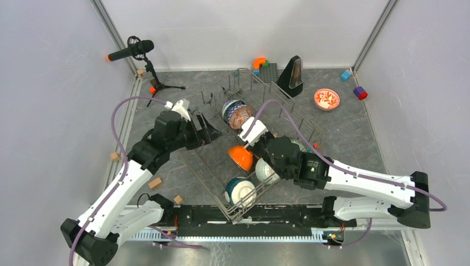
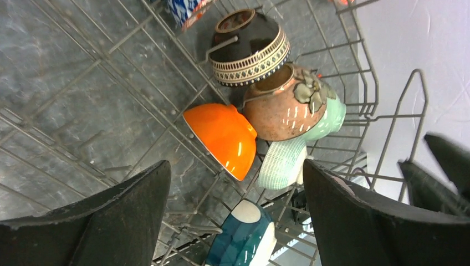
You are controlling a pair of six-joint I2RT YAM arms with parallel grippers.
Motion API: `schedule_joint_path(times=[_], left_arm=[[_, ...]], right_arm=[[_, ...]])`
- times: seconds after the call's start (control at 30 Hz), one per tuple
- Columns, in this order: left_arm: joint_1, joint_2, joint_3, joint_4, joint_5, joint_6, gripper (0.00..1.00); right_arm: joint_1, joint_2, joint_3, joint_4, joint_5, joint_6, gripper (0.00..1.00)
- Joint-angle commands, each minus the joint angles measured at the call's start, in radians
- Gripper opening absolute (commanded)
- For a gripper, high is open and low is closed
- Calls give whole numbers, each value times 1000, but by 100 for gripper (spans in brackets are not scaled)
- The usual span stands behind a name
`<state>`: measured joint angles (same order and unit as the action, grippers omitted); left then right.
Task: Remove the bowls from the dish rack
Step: Place the bowl in the dish rack, then pick up the bowl from the dish rack.
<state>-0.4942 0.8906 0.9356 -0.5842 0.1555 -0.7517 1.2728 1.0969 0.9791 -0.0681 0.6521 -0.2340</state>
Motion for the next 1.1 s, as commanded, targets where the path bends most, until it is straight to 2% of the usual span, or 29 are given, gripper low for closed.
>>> schedule_joint_path(times=[0.0, 0.13, 0.33, 0.53, 0.73, 1.07], left_arm=[[-66, 24, -69, 154, -11, -112, 93], [-138, 74, -106, 214, -94, -242, 89], [-191, 127, -97, 190, -197, -443, 75], [-299, 185, -9, 62, -333, -525, 76], [-387, 267, 46, -28, -411, -610, 79], [-456, 374, 102, -87, -458, -691, 79]], right_arm=[[-85, -27, -30, -3, -53, 185, 42], [-121, -47, -76, 10, -42, 258, 50], [-178, -52, -114, -12, -22, 369, 51], [-223, -53, -140, -12, -39, 414, 52], [-266, -65, -156, -16, -48, 443, 54], [-311, -125, -194, -18, -64, 455, 55]])
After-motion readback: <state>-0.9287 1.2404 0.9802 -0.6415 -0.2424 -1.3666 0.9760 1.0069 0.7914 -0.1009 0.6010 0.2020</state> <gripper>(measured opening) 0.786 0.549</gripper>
